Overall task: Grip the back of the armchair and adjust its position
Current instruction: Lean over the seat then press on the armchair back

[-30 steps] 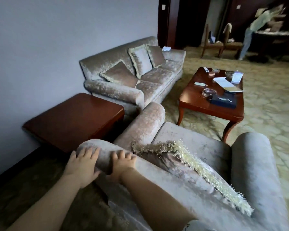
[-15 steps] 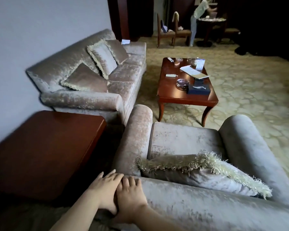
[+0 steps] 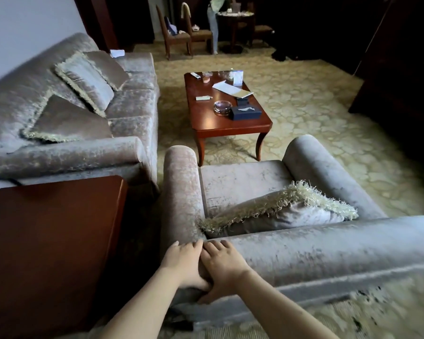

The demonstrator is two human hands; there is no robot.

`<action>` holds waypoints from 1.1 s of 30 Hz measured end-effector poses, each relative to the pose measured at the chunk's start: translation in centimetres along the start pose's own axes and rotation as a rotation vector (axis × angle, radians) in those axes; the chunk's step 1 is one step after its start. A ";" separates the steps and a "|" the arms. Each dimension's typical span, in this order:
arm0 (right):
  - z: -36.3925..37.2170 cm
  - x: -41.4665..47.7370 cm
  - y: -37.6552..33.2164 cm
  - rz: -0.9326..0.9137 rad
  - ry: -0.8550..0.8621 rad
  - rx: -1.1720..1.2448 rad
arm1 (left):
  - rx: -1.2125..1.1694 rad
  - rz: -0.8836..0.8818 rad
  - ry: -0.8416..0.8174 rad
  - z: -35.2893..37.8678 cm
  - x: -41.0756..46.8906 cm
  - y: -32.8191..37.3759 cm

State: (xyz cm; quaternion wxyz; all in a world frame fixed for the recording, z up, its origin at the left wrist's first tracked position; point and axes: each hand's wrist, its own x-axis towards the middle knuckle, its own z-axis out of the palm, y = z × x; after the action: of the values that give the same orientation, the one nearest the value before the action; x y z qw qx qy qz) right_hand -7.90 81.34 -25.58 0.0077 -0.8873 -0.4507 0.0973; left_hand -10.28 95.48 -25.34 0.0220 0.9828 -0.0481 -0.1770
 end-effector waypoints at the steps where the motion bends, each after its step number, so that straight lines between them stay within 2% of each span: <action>1: 0.2 -0.5 -0.3 0.023 0.024 0.007 | -0.035 -0.014 0.008 0.1 -0.4 0.1; 6: 1.4 -3.8 -0.8 0.025 0.155 0.017 | -0.153 -0.058 -0.041 -0.2 -1.7 0.0; 10: 0.7 -7.0 2.3 0.028 0.196 -0.017 | -0.077 -0.034 -0.059 -0.7 -1.9 0.0; 15: 0.3 -13.7 10.2 0.151 0.197 -0.103 | 0.084 -0.076 -0.119 -0.9 -1.7 2.0; 18: 0.4 -17.6 15.7 0.249 0.158 -0.126 | 0.077 -0.098 -0.037 -0.4 -1.0 6.7; 23: 0.7 -22.3 23.2 0.302 0.089 -0.120 | 0.044 -0.016 0.159 0.5 2.8 19.3; 27: 1.7 -23.4 25.6 0.299 0.086 -0.068 | 0.064 -0.037 0.193 1.2 5.8 27.4; 30: 3.1 -23.6 26.4 0.222 0.150 0.001 | 0.070 -0.030 0.162 1.6 6.8 29.9; 33: 4.1 -22.7 28.1 0.167 0.237 0.026 | 0.071 0.049 0.246 1.5 8.1 29.5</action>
State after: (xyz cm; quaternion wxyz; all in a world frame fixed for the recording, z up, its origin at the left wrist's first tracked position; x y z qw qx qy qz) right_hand 0.76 46.11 -28.71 0.0642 -0.9268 -0.3701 -0.0021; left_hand -5.83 65.25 -27.76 -0.0028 0.9958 -0.0754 -0.0528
